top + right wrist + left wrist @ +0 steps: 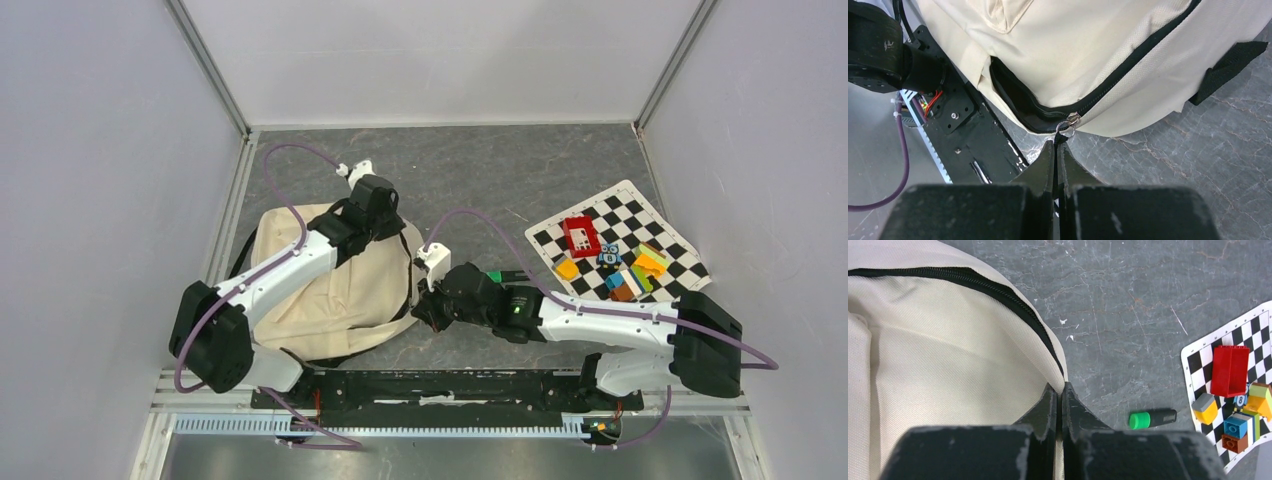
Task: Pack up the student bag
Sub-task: Zip the student bag at the center of the board.
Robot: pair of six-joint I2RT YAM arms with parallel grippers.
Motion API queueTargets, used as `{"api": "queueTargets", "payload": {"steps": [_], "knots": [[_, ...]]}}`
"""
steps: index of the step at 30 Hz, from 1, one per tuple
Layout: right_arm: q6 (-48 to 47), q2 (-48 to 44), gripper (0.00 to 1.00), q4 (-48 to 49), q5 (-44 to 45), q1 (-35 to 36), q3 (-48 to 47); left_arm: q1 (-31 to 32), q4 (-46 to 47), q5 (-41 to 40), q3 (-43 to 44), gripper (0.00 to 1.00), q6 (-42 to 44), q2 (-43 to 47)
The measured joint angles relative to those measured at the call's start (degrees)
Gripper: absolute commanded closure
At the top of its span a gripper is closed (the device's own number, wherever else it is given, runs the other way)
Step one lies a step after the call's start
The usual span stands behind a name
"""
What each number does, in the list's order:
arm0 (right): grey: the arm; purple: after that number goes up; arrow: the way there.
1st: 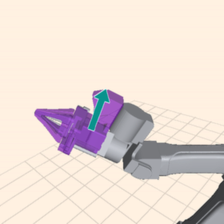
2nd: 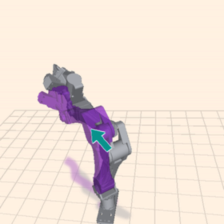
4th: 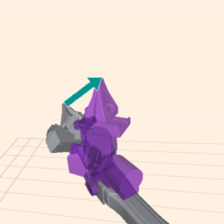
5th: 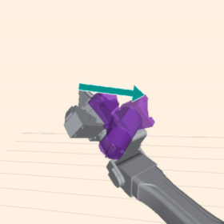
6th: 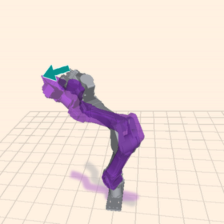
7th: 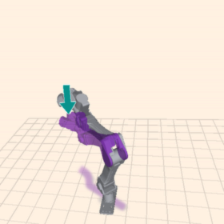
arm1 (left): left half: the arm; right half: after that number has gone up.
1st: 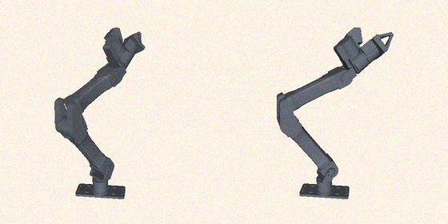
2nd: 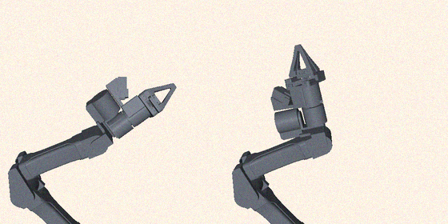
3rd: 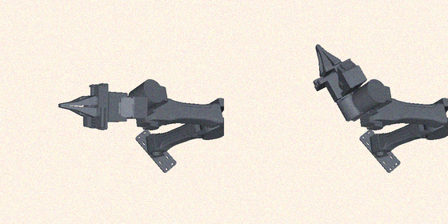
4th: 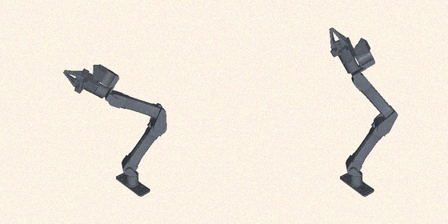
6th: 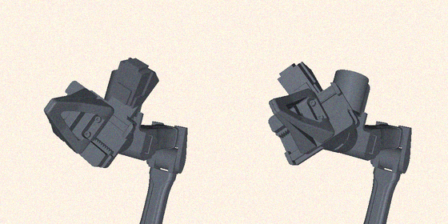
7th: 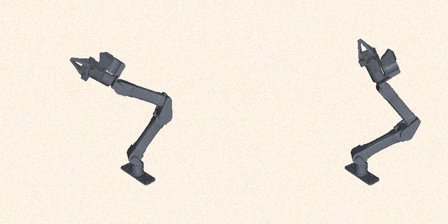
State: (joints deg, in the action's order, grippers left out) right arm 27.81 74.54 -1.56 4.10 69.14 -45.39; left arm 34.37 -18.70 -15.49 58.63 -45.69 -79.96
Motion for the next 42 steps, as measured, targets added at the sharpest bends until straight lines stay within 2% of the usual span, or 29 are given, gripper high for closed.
{"api": "queueTargets", "payload": {"steps": [2,3,6,8,9,11,13,21,28,34,42], "knots": [[0.13,0.33,1.00,0.76,0.42,0.15,0.00,-0.57,-0.07,-0.07,0.48,0.96,0.00,-0.35],[0.26,0.48,1.00,0.96,0.63,0.26,0.00,-0.72,-0.09,-0.11,0.74,0.90,0.00,-0.46],[0.35,0.70,1.00,1.42,1.05,0.31,0.00,-0.96,-0.42,-0.09,1.29,0.66,0.31,-0.66],[0.39,0.70,1.00,1.25,0.87,0.66,0.00,-1.31,0.04,-0.48,1.92,0.42,1.57,-0.72],[0.37,0.70,1.00,0.96,0.76,1.01,0.00,-1.62,0.46,-0.66,2.38,0.34,2.36,-0.72],[0.31,0.70,1.00,0.20,0.44,1.90,0.00,-2.49,1.75,-0.76,3.34,0.23,3.61,-0.17],[0.15,0.70,1.00,-0.35,0.42,2.43,-0.02,-2.99,2.16,-0.26,3.17,0.18,4.92,1.55],[-0.70,0.66,1.00,-0.90,1.05,2.64,-0.02,-2.05,1.27,9.60,-7.61,0.11,9.35,17.97],[-1.09,0.61,1.00,-0.92,2.12,2.64,-0.02,3.13,-0.66,18.05,-17.22,0.10,9.53,28.26],[-1.09,0.61,1.00,-0.92,2.32,2.64,-0.04,6.43,-2.58,20.61,-20.04,0.22,9.25,28.28],[-1.09,0.63,1.00,-0.92,2.32,2.64,-0.24,11.23,-3.50,20.65,-20.39,0.38,8.94,23.08]]}}
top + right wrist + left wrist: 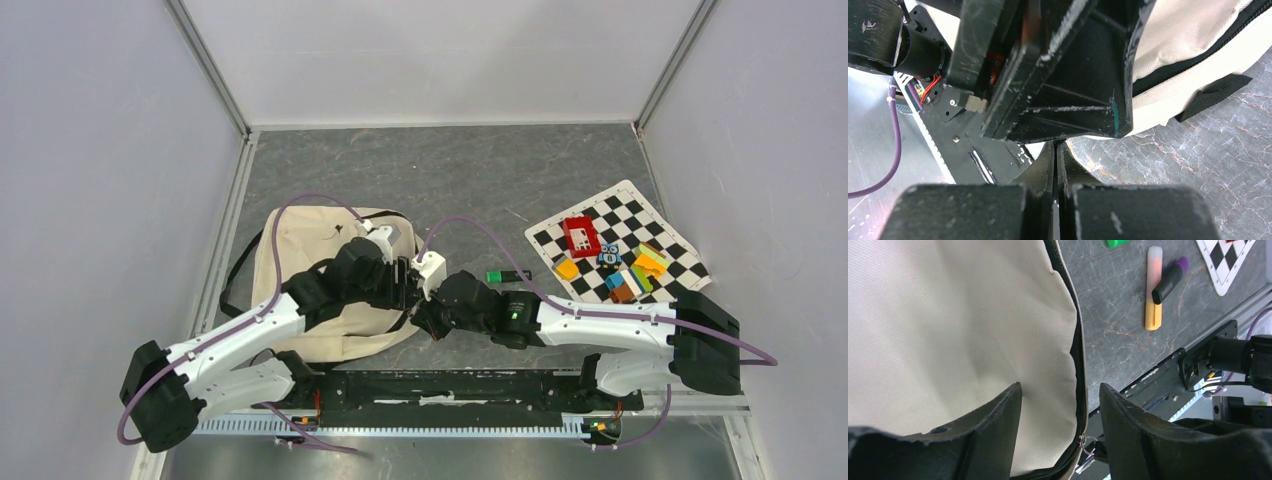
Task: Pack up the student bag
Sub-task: Zip the student bag at the center of the board.
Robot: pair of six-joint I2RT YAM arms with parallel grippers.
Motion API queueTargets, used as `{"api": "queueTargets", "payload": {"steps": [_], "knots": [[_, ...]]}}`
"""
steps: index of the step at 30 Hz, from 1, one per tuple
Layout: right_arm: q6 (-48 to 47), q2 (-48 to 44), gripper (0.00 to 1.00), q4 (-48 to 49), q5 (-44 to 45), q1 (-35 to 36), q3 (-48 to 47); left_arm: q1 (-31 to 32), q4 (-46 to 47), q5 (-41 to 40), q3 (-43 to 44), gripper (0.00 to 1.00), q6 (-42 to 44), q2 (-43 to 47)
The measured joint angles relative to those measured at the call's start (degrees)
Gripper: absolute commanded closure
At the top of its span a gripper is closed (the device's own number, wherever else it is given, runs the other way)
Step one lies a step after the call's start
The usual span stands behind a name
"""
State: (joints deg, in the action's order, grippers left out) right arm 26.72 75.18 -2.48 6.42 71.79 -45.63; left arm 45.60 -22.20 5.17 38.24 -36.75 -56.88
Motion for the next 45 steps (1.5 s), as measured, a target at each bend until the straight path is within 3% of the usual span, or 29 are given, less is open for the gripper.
{"api": "queueTargets", "payload": {"steps": [9,16,20,36,45], "knots": [[0.00,0.00,1.00,-0.04,0.00,0.00,0.00,1.20,-0.26,-0.63,0.94,0.55,0.02,-4.00],[0.00,0.00,1.00,-0.24,0.33,-0.02,0.00,1.79,-0.46,-1.07,1.84,0.87,0.04,-5.11],[0.00,0.00,1.00,-0.24,0.72,-0.02,0.00,1.90,-0.39,-1.88,2.21,0.97,-0.11,-5.11],[0.00,-0.02,1.00,0.13,3.67,-0.50,0.00,2.34,0.24,-9.35,7.50,0.98,-1.11,-9.01],[0.26,-0.02,1.00,0.66,4.13,-0.74,0.09,-0.59,1.77,-10.01,10.56,0.98,-1.18,-12.17]]}}
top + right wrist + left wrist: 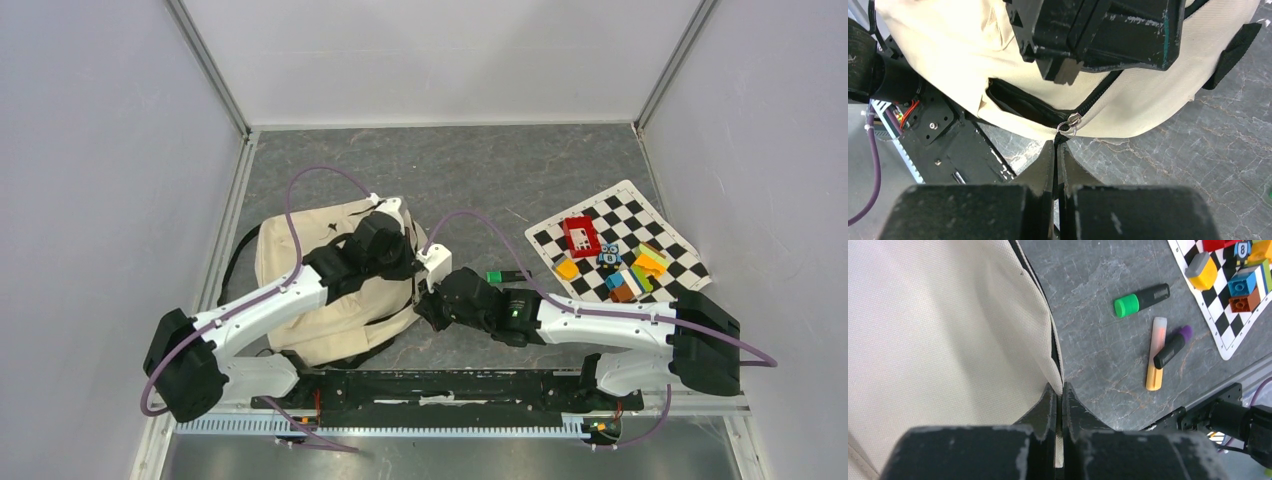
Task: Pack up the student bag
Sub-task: Zip the student bag at the center of the board.
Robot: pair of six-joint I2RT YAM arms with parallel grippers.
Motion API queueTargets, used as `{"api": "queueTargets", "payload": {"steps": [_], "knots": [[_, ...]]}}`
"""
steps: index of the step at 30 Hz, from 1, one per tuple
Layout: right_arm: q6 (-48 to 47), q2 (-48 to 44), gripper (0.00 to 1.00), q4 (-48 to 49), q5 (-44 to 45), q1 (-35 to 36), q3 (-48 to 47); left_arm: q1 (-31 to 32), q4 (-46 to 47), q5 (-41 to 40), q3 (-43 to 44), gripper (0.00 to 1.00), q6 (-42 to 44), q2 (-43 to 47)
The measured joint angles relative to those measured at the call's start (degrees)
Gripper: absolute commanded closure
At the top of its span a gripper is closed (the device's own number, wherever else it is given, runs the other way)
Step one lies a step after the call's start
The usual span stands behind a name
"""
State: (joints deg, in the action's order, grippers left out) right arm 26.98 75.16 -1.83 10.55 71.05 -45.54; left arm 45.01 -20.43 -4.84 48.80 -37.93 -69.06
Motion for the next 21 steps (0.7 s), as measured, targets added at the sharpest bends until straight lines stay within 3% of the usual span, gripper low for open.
{"api": "queueTargets", "payload": {"steps": [10,21], "knots": [[0.24,0.00,1.00,2.49,2.86,-1.22,0.42,-5.42,1.31,2.38,2.45,0.98,-3.28,-3.41],[0.33,2.25,1.00,3.23,4.55,-3.58,-1.46,-7.15,1.97,2.32,6.82,0.98,-4.02,-8.39]]}}
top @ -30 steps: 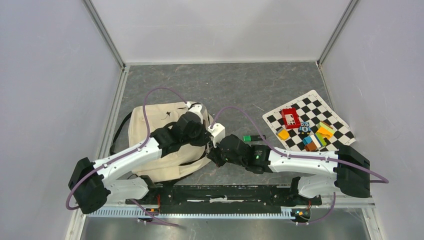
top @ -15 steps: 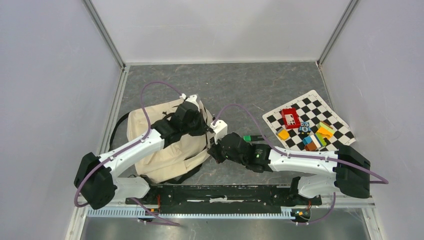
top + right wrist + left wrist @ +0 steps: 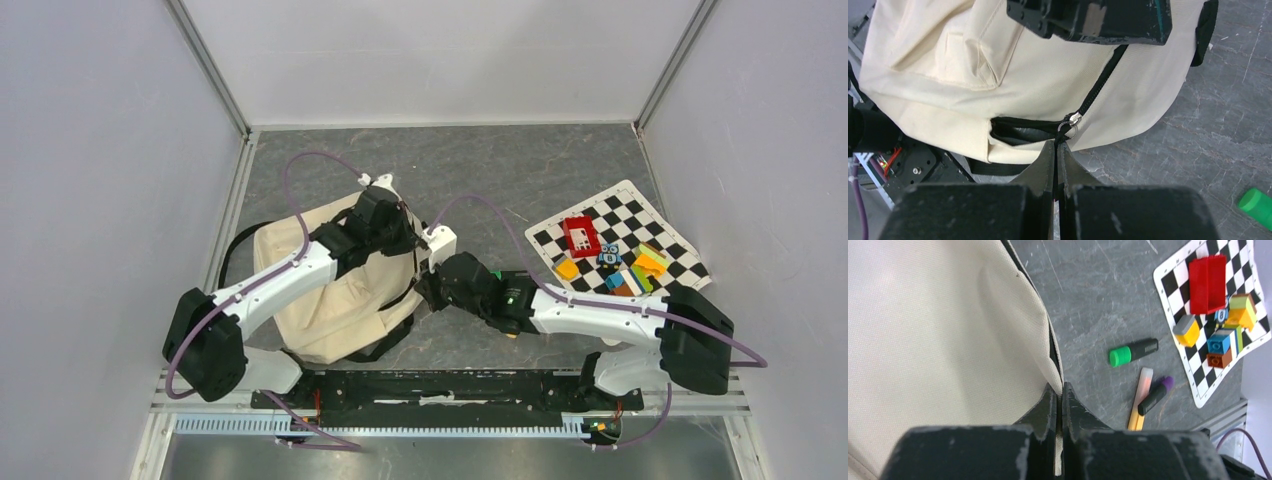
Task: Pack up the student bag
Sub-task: Zip the student bag at the center of the board.
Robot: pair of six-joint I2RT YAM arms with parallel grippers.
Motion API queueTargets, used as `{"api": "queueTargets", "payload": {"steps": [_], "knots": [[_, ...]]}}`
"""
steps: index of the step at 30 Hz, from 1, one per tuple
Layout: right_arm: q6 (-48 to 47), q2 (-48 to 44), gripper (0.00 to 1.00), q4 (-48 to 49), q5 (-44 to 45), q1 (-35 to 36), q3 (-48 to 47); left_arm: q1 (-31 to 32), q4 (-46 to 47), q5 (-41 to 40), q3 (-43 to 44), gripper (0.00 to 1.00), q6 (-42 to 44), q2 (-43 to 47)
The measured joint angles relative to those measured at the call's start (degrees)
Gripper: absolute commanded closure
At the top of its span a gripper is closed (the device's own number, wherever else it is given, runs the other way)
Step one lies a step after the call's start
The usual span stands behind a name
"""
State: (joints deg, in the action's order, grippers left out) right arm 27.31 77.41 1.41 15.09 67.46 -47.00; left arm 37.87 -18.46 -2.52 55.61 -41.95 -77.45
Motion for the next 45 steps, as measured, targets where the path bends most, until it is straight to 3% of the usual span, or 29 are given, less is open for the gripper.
{"api": "queueTargets", "payload": {"steps": [8,22,27,32,39,45], "knots": [[1.09,3.89,1.00,0.33,-5.46,-6.10,-3.67,-3.02,1.33,-3.63,2.60,0.98,0.02,-1.88],[2.67,8.00,1.00,5.88,-6.73,-6.62,-4.13,-5.40,-2.29,-6.67,6.27,0.96,0.00,-4.44],[2.67,6.93,1.00,5.46,-5.51,-6.58,-3.56,-6.32,-2.10,-4.55,6.14,0.65,0.55,-4.35],[2.43,4.37,1.00,0.55,-9.07,-4.46,-2.34,-9.68,7.56,-4.28,2.71,0.39,2.89,-0.42],[1.75,2.01,1.00,-2.29,-11.30,-4.70,-1.84,-9.33,13.35,3.34,-8.92,0.26,3.89,12.79],[1.36,0.39,1.00,-2.67,-11.30,-5.86,-1.03,-4.11,14.01,9.42,-18.49,0.19,3.87,18.56]]}}
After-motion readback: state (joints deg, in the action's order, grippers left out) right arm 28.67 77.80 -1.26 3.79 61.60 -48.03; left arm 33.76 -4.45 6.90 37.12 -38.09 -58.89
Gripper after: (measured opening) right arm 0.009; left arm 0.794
